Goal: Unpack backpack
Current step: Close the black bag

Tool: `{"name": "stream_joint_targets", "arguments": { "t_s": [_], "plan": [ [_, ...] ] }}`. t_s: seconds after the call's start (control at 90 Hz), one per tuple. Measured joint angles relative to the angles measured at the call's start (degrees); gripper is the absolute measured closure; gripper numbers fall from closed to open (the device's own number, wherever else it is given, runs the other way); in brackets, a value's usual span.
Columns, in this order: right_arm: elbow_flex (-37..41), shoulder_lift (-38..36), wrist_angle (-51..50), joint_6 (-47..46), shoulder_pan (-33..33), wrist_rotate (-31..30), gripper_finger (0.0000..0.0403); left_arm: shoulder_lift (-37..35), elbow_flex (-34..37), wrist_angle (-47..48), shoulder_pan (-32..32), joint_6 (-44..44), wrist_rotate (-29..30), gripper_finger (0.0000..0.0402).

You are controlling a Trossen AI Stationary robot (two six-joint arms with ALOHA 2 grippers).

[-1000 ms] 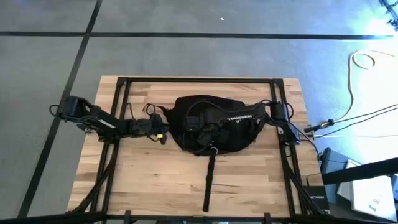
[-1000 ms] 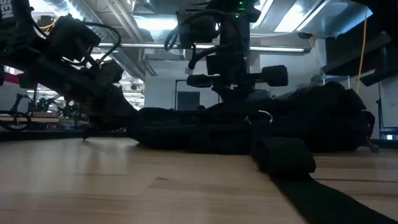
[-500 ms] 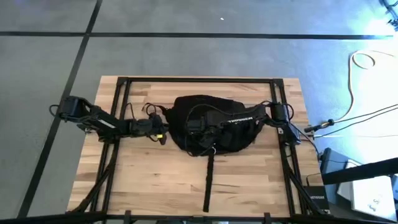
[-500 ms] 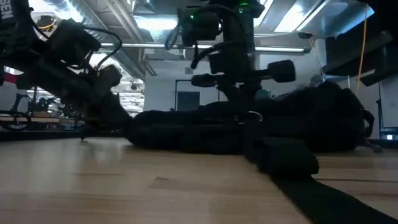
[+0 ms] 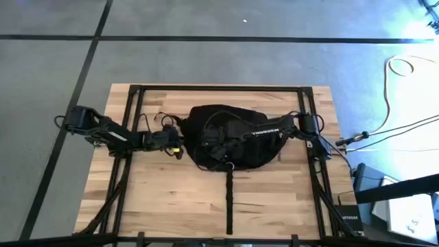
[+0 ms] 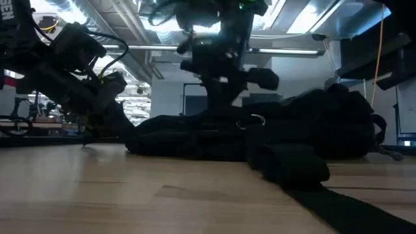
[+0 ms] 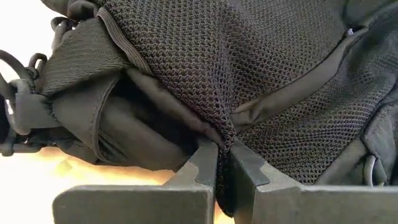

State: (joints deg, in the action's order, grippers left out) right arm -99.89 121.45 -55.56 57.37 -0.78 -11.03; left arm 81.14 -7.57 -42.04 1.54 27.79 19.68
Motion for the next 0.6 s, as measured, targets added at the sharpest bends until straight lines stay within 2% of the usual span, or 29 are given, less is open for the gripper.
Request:
{"name": "stream_joint_targets", "arguments": {
  "t_s": [0.156, 0.311, 0.6],
  "plan": [
    [-3.3, -0.2, 2.7, -5.8, 0.8, 0.2, 0.0349, 0.0, 0.0, 0.0, 0.0, -0.2, -0.1, 0.0402],
    [-2.6, 0.5, 3.8, -8.4, 2.7, 3.6, 0.0350, 0.0, 0.0, -0.1, -0.2, -0.5, -0.1, 0.0402],
    [-0.6, 1.4, 3.2, -12.0, 2.6, 10.5, 0.0399, 0.0, -0.1, 0.1, -2.1, -0.7, 0.0, 0.0402]
  ]
}}
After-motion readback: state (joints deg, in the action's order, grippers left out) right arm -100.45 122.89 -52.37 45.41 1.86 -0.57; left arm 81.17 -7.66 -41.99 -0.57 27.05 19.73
